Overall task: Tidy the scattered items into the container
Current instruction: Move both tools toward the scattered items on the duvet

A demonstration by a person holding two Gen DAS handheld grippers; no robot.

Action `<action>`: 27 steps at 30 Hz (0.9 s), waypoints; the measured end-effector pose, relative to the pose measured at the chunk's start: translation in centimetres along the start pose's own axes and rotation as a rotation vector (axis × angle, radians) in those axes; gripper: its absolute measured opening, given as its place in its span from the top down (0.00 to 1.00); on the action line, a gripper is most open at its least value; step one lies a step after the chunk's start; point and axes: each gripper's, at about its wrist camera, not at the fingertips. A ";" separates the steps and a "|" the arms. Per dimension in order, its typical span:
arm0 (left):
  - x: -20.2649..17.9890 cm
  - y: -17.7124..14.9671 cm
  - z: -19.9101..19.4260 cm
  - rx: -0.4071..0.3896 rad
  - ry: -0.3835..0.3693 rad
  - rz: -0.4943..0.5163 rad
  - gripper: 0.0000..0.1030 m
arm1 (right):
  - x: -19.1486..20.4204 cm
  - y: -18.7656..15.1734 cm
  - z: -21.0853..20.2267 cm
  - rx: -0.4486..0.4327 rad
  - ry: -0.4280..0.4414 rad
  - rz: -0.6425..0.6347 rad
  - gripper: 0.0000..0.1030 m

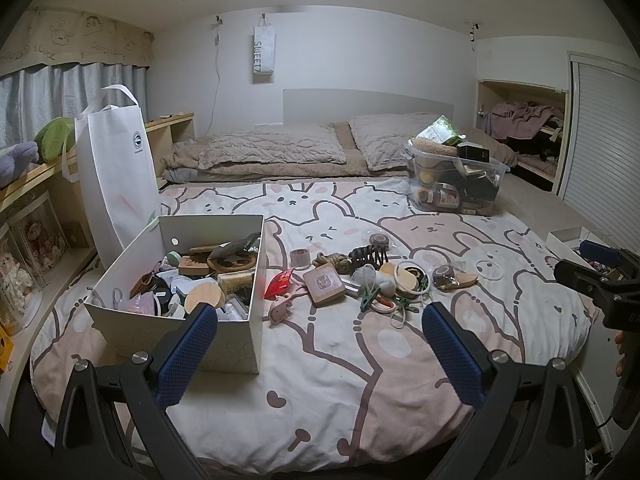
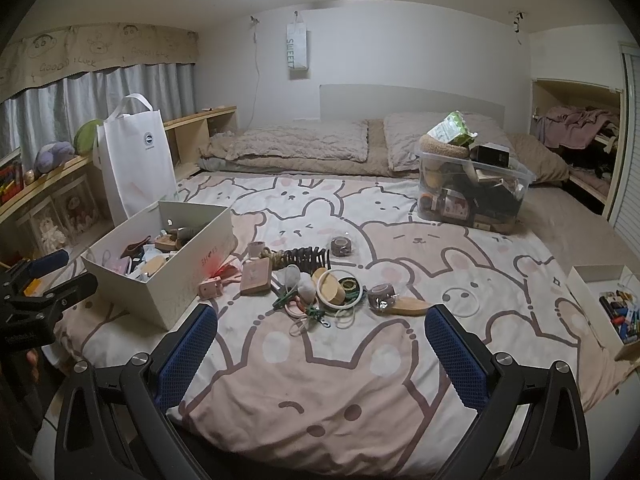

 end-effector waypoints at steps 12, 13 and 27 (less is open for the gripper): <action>-0.1 0.3 -0.2 -0.002 0.000 -0.003 0.00 | 0.0 -0.1 -0.2 0.002 -0.001 0.001 0.00; 0.0 0.4 -0.2 0.000 -0.001 -0.004 0.00 | 0.1 -0.1 -0.2 0.003 -0.001 0.000 0.00; -0.7 -0.3 2.1 0.046 -0.010 -0.006 0.00 | 0.1 -0.6 1.8 0.060 0.000 0.004 0.00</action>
Point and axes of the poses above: each gripper's, at about its wrist camera, not at the fingertips, and z roughly the way its jaws point, x to its left, y to its top, and after that the axes turned 4 degrees about x, right-handed
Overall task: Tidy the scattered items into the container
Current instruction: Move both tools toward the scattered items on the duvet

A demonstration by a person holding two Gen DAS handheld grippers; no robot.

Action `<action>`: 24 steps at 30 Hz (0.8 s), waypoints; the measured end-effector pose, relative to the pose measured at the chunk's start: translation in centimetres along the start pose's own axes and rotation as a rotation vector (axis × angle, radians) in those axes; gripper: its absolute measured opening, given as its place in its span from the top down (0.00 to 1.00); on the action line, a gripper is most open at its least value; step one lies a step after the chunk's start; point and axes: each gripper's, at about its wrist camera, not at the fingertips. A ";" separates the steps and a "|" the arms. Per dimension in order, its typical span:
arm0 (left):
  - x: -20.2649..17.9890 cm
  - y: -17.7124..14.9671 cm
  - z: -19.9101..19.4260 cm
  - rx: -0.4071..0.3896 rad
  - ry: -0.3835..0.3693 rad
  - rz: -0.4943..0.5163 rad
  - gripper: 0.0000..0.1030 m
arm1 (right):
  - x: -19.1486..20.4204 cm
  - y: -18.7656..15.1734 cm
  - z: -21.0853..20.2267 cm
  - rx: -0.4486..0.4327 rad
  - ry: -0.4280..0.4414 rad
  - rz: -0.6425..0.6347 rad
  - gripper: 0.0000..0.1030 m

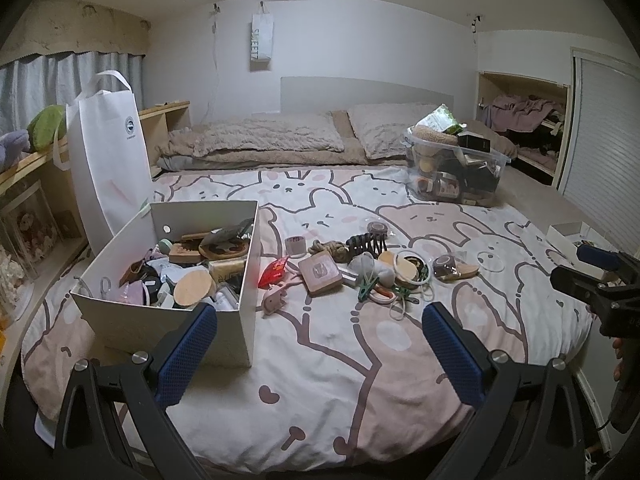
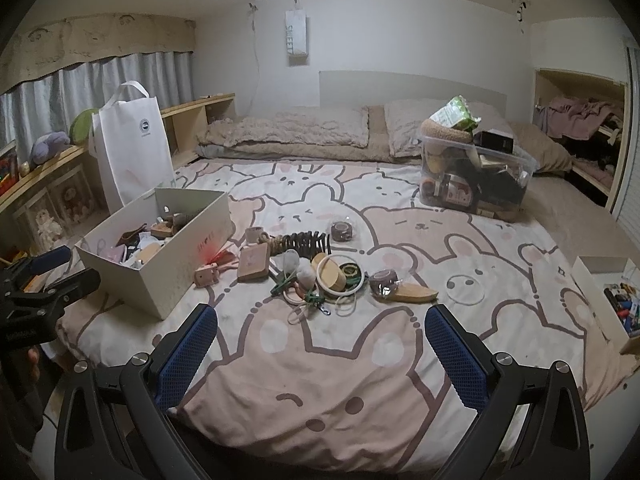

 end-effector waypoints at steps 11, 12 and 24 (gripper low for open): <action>-0.5 -1.0 3.5 0.073 -0.021 0.008 0.00 | -0.5 -0.9 3.2 0.081 0.000 0.017 0.00; -0.6 -1.0 3.9 0.080 -0.023 0.012 0.00 | -0.6 -1.0 3.6 0.090 0.000 0.017 0.00; -2.3 -1.6 9.5 0.193 -0.081 0.050 0.00 | -1.9 -1.4 8.4 0.186 0.013 0.047 0.00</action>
Point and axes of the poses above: each gripper's, at about its wrist camera, not at the fingertips, and z roughly the way its jaws point, x to its left, y to its top, and after that the axes turned 4 degrees about x, right-handed
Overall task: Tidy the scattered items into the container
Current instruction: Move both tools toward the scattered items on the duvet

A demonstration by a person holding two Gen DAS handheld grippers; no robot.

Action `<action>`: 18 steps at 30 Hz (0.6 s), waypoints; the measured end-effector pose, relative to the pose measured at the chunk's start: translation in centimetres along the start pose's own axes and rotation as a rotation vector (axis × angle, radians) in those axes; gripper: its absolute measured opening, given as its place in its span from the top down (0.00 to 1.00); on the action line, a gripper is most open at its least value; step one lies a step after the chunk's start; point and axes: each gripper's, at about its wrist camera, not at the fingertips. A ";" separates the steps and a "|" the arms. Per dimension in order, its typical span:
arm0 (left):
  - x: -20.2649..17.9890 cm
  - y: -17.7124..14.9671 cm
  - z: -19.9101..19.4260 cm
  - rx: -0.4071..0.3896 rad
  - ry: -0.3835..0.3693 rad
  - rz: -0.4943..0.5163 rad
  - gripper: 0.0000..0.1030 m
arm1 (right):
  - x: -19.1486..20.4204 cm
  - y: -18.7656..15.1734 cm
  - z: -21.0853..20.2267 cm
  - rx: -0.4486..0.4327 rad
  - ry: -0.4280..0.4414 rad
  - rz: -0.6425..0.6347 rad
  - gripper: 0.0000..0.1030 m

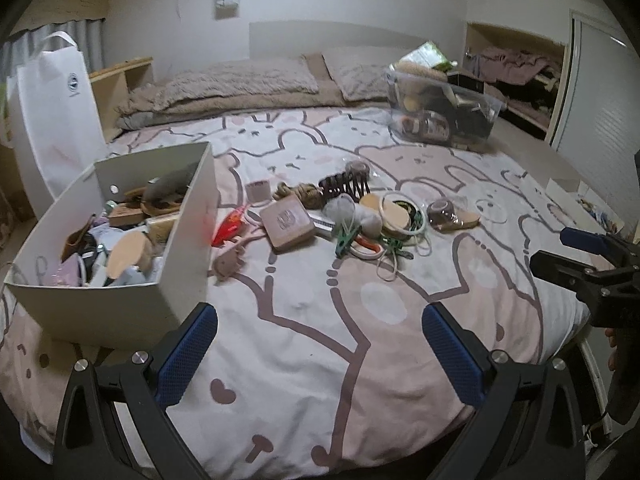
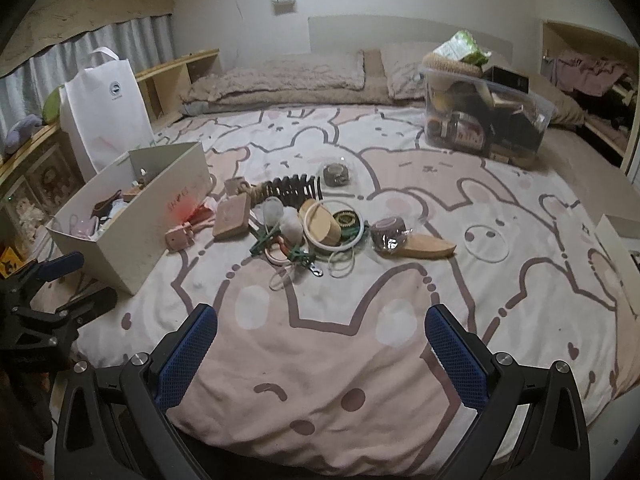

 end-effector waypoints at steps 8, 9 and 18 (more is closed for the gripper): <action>-1.2 0.4 4.2 0.077 -0.034 0.025 0.00 | -1.3 0.3 3.6 0.073 0.006 0.023 0.00; -1.4 0.4 4.7 0.085 -0.037 0.028 0.00 | -1.5 0.3 3.9 0.080 0.006 0.024 0.00; -2.5 0.7 8.9 0.144 -0.079 0.034 0.00 | -3.0 0.1 7.5 0.152 0.014 0.055 0.00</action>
Point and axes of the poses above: each gripper's, at about its wrist camera, not at the fingertips, and z roughly the way its jaws point, x to its left, y to its top, and after that the axes turned 4 degrees about x, right-handed
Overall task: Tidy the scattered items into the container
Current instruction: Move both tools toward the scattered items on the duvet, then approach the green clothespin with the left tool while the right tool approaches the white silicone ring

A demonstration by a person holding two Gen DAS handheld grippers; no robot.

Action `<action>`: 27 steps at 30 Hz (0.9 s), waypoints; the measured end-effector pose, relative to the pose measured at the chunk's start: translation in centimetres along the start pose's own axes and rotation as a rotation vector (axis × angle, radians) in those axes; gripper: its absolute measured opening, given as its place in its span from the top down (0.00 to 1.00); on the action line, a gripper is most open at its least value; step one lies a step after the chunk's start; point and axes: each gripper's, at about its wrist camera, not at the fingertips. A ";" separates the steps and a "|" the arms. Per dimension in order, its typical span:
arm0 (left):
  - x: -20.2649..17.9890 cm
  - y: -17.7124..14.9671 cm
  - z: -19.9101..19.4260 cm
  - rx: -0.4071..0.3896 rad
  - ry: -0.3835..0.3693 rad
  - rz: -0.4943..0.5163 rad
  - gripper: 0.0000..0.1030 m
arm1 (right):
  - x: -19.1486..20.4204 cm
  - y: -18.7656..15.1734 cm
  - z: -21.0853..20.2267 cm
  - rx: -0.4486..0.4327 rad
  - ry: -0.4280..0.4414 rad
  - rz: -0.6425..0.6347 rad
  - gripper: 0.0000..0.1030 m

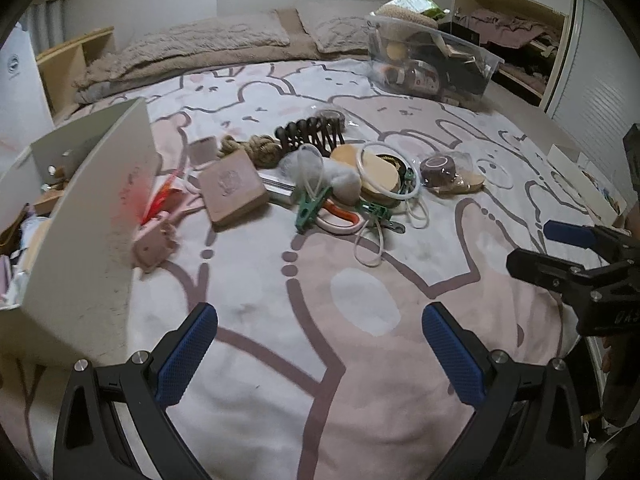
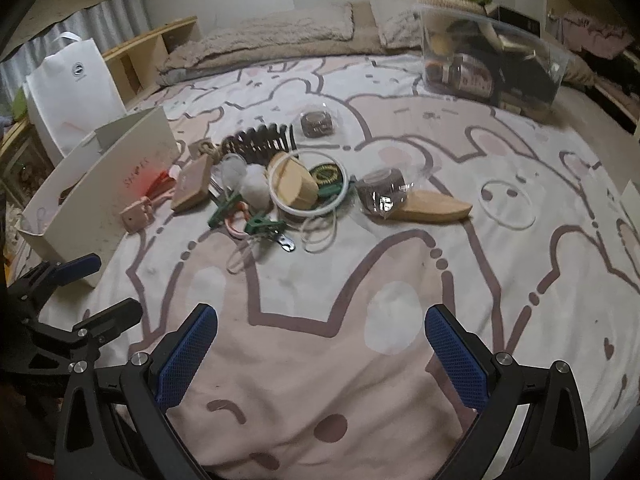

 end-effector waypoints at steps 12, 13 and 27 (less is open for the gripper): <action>-1.6 1.3 5.5 0.059 -0.067 0.014 0.00 | -2.6 0.1 3.5 0.060 -0.018 0.037 0.00; -1.8 1.3 6.1 0.067 -0.065 0.020 0.00 | -2.9 0.1 3.7 0.065 -0.025 0.039 0.00; -3.1 2.2 10.1 0.068 -0.038 0.089 0.00 | -7.0 2.6 7.0 0.074 -0.102 0.080 0.00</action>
Point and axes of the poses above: each gripper's, at about its wrist camera, not at the fingertips, and z roughly the way its jaws point, x to its left, y to its top, and after that the axes turned 4 degrees about x, right-handed
